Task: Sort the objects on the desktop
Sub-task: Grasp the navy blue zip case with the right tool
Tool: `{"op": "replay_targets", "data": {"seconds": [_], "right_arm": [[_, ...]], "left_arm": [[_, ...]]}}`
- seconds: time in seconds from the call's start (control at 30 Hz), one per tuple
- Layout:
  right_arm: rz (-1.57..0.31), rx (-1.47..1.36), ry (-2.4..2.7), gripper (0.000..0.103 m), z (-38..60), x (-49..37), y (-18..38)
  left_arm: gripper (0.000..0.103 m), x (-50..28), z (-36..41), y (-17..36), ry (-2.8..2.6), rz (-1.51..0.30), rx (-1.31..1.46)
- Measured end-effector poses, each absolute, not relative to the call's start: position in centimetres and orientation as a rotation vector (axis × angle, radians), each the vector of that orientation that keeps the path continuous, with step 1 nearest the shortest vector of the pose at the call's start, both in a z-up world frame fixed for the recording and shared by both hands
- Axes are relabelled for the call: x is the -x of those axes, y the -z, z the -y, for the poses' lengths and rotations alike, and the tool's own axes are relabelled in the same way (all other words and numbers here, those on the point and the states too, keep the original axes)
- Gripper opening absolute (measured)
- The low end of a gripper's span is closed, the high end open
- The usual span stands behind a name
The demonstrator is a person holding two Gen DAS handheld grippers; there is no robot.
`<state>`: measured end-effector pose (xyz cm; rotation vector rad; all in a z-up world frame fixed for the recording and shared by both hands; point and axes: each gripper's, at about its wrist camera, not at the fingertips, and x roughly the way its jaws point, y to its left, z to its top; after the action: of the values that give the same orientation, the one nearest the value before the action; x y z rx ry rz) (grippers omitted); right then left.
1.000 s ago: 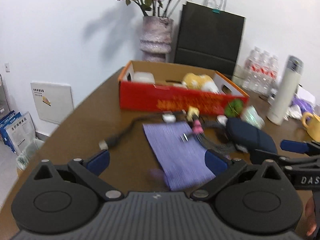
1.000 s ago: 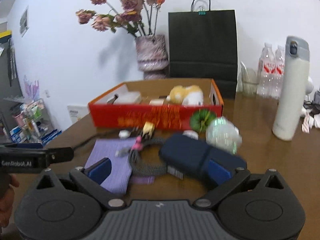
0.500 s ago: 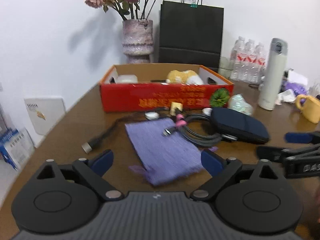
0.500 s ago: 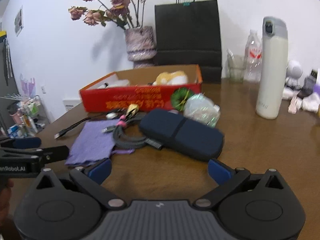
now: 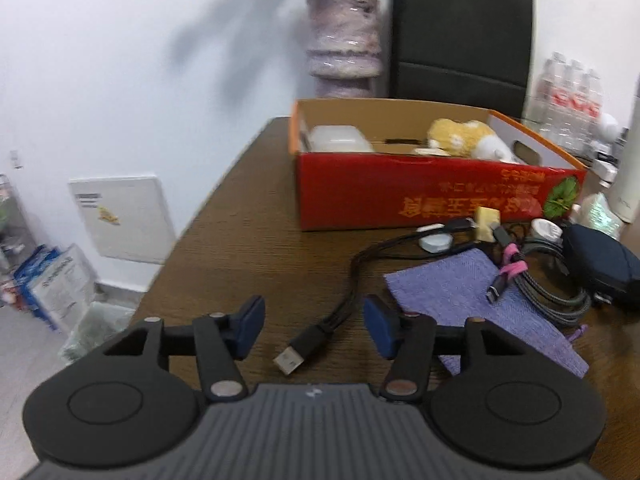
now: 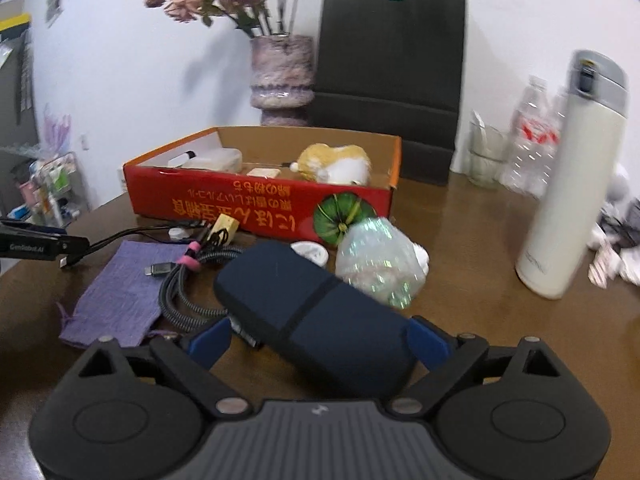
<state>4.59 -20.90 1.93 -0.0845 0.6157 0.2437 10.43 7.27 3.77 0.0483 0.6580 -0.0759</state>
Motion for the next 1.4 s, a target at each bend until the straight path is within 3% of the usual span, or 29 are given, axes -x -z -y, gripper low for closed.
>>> {"op": "replay_targets", "data": {"seconds": [0.1,0.27,0.43,0.47,0.63,0.7,0.73,0.77,0.83,0.87,0.9,0.97,1.03,1.13,1.17,1.23,1.3,1.4], "right_arm": [[-0.634,0.100,-0.305,0.095,21.0,-6.3,-1.4],[-0.632,0.091,-0.381,0.096,21.3,-8.2,-1.2],[-0.669,0.042,-0.426,0.097,21.6,-9.5,-0.6],[-0.675,0.033,-0.410,0.095,21.5,-9.4,-0.7],[-0.639,0.027,-0.322,0.064,21.4,-6.6,-1.7],[-0.639,-0.001,-0.291,0.042,21.7,-4.7,-2.2],[-0.643,-0.004,-0.289,0.040,21.8,-3.9,-2.5],[-0.647,-0.005,-0.302,0.041,21.8,-3.1,-2.8],[-0.643,0.010,-0.334,0.059,21.8,-2.6,-3.2],[-0.640,0.023,-0.330,0.077,21.8,-2.8,-3.2],[-0.640,0.033,-0.313,0.082,21.7,-3.3,-2.9],[-0.663,0.025,-0.281,0.079,21.7,-4.6,-2.2],[-0.693,-0.040,-0.295,0.079,21.6,-5.8,-1.7],[-0.711,-0.046,-0.284,0.079,20.5,-6.3,-1.4],[-0.715,-0.036,-0.281,0.079,20.1,-6.3,-1.3],[-0.730,-0.024,-0.280,0.079,19.3,-6.1,-1.1],[-0.729,0.039,-0.237,0.065,18.3,-5.7,-0.9],[-0.726,0.002,-0.210,0.061,18.3,-5.3,-1.0]], "left_arm": [[0.052,-11.6,-7.4,-3.0,0.104,-0.691,-0.050],[0.055,-12.8,-7.9,-2.8,0.197,-0.688,0.014],[0.015,-12.8,-6.8,-2.6,0.153,-0.672,-0.054],[0.014,-12.7,-6.7,-2.7,0.140,-0.673,-0.047],[0.007,-9.7,-7.3,-4.1,0.092,-0.622,0.023],[0.007,-8.7,-7.6,-4.5,0.074,-0.612,0.042],[0.007,-8.3,-7.6,-4.5,0.078,-0.611,0.040],[0.007,-8.3,-7.6,-4.5,0.085,-0.609,0.035],[0.009,-8.9,-7.4,-4.3,0.082,-0.623,0.021],[0.009,-9.3,-7.3,-4.1,0.073,-0.630,0.017],[0.009,-9.8,-7.3,-3.9,0.066,-0.637,0.018],[0.009,-10.6,-7.1,-3.5,0.061,-0.652,0.022],[0.027,-10.9,-6.8,-3.2,0.057,-0.643,0.001],[0.034,-11.6,-6.4,-2.8,0.065,-0.662,-0.011],[0.030,-11.7,-6.3,-2.6,0.057,-0.658,-0.016],[0.008,-11.7,-5.9,-2.5,0.050,-0.651,-0.044],[0.007,-11.5,-6.0,-2.5,0.045,-0.652,-0.033],[0.006,-10.1,-5.9,-3.6,-0.012,-0.599,-0.017]]}}
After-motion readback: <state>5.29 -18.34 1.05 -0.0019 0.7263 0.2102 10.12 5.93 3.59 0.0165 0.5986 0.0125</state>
